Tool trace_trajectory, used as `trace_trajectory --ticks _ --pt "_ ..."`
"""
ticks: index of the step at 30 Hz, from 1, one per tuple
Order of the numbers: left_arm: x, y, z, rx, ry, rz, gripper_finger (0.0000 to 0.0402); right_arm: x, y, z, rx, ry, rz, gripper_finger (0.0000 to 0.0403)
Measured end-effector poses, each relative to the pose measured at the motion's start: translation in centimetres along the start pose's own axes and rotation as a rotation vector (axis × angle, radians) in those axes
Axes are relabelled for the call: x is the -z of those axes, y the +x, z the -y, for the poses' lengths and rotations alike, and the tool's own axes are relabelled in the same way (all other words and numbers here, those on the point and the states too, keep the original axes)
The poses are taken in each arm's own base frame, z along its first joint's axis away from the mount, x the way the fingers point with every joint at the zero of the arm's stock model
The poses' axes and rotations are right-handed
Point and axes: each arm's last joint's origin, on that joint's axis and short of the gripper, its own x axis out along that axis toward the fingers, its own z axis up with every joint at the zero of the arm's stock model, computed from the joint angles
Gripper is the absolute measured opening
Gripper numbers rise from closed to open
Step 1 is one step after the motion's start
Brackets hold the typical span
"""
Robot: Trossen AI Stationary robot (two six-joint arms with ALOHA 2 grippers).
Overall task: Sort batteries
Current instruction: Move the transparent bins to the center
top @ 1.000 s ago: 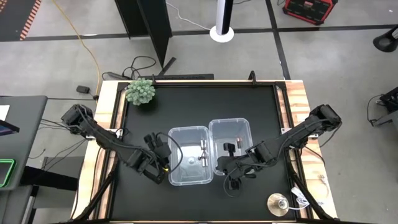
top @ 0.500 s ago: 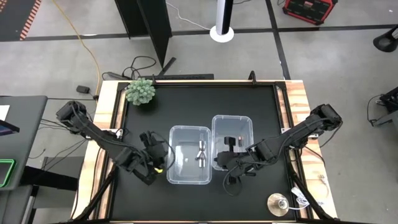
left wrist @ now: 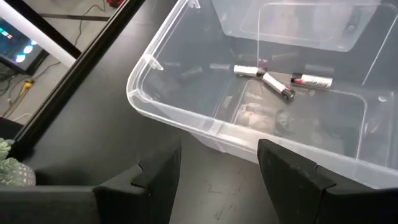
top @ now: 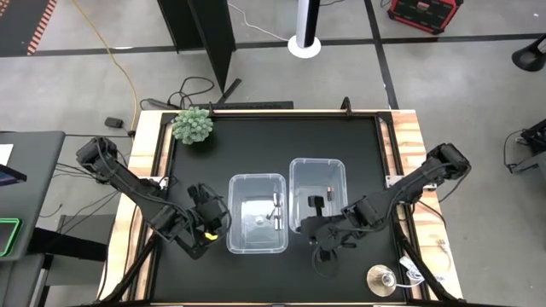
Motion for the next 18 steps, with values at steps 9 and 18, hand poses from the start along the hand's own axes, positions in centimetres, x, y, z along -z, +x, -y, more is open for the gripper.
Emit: trace_trajectory --ticks 9,18 --pt "-0.1 0.2 -0.1 -0.008 -0.005 -0.004 0.0208 -0.2 -0.4 -4.0 -0.134 -0.106 0.121 0.0014" --pt "-0.3 0.5 -0.3 -0.018 -0.018 -0.005 0.0208 0.5 3.6 -6.7 -0.149 -0.161 0.119 0.0014"
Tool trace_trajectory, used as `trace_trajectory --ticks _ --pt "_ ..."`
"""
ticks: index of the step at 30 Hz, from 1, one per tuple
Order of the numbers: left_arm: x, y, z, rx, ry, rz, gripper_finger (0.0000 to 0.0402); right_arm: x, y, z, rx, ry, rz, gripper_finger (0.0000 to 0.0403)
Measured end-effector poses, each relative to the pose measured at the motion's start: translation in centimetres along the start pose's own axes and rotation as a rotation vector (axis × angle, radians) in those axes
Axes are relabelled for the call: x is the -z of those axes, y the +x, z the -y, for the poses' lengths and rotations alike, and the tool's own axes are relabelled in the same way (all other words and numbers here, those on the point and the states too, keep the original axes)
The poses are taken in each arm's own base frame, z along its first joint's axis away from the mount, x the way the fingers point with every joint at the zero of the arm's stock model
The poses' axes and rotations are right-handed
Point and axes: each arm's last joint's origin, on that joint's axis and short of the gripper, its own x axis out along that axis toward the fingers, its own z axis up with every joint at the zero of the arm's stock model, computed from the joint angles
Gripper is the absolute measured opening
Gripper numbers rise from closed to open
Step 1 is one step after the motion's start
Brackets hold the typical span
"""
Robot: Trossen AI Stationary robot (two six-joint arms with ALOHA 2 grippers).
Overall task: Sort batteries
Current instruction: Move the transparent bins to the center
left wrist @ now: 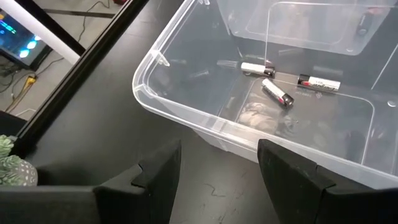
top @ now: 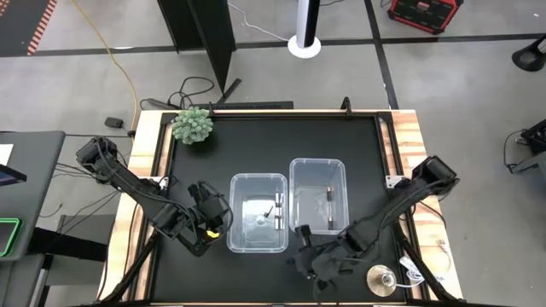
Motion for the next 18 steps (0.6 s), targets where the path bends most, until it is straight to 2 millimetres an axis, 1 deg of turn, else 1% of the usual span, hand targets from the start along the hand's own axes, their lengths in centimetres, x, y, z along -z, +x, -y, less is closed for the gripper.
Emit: trace_trajectory --ticks 3,6,11,18 --pt "0.0 0.0 0.0 0.0 -0.012 0.0 0.0208 -0.4 0.6 0.1 0.013 0.0 -0.004 0.0014" --pt "0.0 0.0 0.0 0.0 -0.02 0.0 0.0208 -0.9 0.4 0.1 0.014 0.003 0.005 0.0014" --pt "-0.1 0.2 -0.1 -0.005 -0.03 0.0 0.0208 -1.1 0.2 0.1 0.013 0.001 0.006 0.0014" --pt "0.3 2.0 0.3 0.012 -0.045 0.04 0.0208 -1.2 -0.5 -0.4 -0.001 -0.031 0.012 0.0014"
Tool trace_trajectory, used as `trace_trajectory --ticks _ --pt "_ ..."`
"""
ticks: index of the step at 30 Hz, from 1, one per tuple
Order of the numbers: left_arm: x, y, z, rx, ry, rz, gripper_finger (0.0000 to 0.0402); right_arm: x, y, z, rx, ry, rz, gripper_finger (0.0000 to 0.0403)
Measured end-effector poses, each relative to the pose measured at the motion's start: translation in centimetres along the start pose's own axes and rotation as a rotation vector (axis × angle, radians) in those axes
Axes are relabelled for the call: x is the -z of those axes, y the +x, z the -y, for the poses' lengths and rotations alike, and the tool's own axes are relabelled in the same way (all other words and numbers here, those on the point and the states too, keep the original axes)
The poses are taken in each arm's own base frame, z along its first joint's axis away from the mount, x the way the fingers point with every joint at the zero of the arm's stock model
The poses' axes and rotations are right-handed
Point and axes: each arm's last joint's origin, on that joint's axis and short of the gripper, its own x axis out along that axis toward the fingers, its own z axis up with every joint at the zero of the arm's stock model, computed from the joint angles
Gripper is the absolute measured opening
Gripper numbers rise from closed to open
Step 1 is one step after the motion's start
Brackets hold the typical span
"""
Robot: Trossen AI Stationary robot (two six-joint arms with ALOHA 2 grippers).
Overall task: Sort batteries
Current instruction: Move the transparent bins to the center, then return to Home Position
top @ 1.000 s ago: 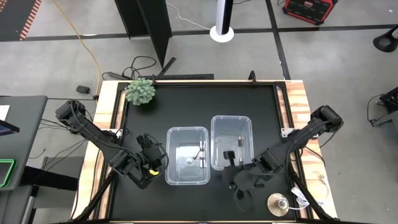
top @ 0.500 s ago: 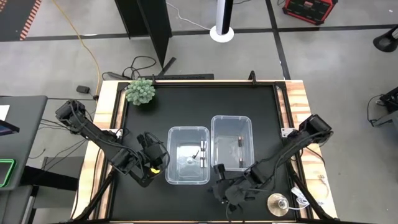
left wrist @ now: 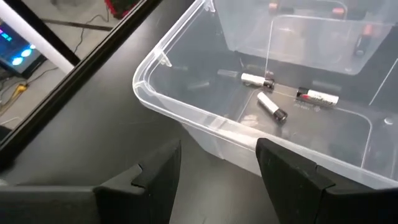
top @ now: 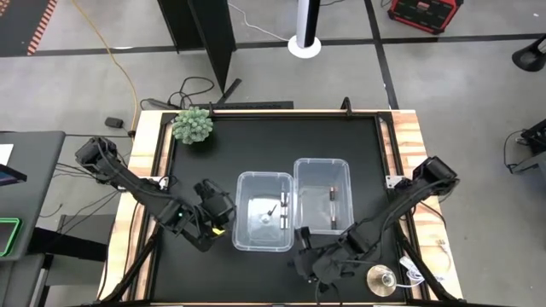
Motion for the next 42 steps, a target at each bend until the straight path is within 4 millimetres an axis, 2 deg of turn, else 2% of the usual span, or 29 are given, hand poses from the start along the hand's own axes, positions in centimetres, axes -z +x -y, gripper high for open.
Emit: trace_trajectory --ticks 6,11,18,22,25,29,35,38,42 --pt "0.5 -0.1 -0.1 0.003 0.031 -0.027 0.0208 -0.4 -1.0 -0.7 -0.013 -0.034 -0.044 0.0014" --pt "-0.2 -1.7 0.0 0.029 0.043 0.03 0.0208 -0.6 -2.0 -1.8 -0.032 -0.09 -0.087 0.0014" --pt "-0.1 -4.2 0.0 0.093 0.071 0.113 0.0208 -1.0 -2.5 -3.0 -0.033 -0.171 -0.015 0.0013" --pt "-0.1 -6.3 0.3 0.154 0.09 0.206 0.0207 -1.5 -2.9 -2.9 -0.025 -0.192 0.056 0.0007" --pt "-0.2 -7.5 0.8 0.206 0.109 0.262 0.0188 -1.4 -3.7 -1.8 -0.015 -0.168 0.107 0.0003" --pt "-0.2 -8.5 1.4 0.248 0.145 0.309 0.0134 0.0 -5.4 0.1 0.002 -0.138 0.179 0.0001" --pt "0.3 -8.4 1.6 0.261 0.163 0.334 0.0021 3.8 -10.3 3.2 0.048 -0.064 0.318 0.0001" --pt "0.7 -8.0 1.8 0.269 0.165 0.349 0.0006 6.2 -12.4 4.4 0.089 -0.034 0.351 0.0001" --pt "1.1 -6.7 2.3 0.383 0.151 0.399 0.0001 9.1 -14.7 5.9 0.14 0.004 0.402 0.0"
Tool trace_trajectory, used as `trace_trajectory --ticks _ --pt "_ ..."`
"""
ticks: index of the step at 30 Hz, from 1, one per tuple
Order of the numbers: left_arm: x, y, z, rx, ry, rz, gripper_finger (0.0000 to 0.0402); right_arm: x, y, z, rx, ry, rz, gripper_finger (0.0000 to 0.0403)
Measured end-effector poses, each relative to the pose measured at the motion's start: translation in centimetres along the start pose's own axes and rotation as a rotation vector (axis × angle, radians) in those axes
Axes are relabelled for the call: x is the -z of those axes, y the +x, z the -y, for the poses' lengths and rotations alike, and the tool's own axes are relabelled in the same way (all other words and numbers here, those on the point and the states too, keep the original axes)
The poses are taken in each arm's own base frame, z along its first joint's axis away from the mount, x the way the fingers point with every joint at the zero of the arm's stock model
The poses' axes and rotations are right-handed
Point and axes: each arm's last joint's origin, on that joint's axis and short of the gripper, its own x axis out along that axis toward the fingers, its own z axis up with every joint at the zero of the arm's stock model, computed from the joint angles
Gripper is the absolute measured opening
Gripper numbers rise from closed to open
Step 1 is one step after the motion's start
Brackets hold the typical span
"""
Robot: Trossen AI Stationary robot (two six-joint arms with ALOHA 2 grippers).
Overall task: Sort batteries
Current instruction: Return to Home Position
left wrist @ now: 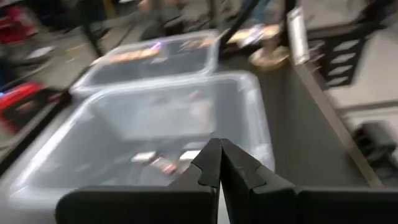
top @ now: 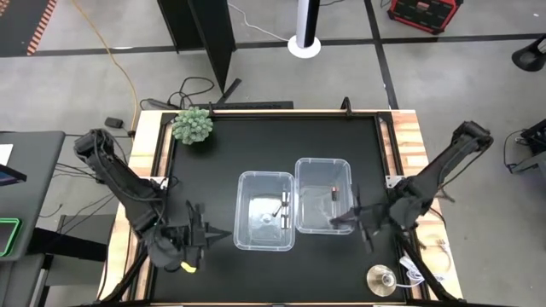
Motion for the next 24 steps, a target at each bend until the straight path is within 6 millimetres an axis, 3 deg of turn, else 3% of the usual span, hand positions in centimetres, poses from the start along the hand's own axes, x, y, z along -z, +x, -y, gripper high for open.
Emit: trace_trajectory --ticks 4,9,17,24 --pt "1.0 1.7 -0.9 0.086 -0.022 0.081 0.0001 1.6 -2.3 1.6 0.039 0.021 0.047 0.0" --pt "2.6 2.8 -3.8 0.042 -0.037 0.074 0.0001 3.3 -5.0 3.4 0.083 0.034 0.1 0.0" --pt "4.8 1.7 -8.7 0.052 -0.111 0.176 0.0 6.8 -7.7 5.4 0.131 0.058 0.164 0.0" --pt "8.2 1.1 -10.9 0.046 -0.149 0.244 0.0 9.6 -8.8 6.2 0.163 0.075 0.205 0.0"
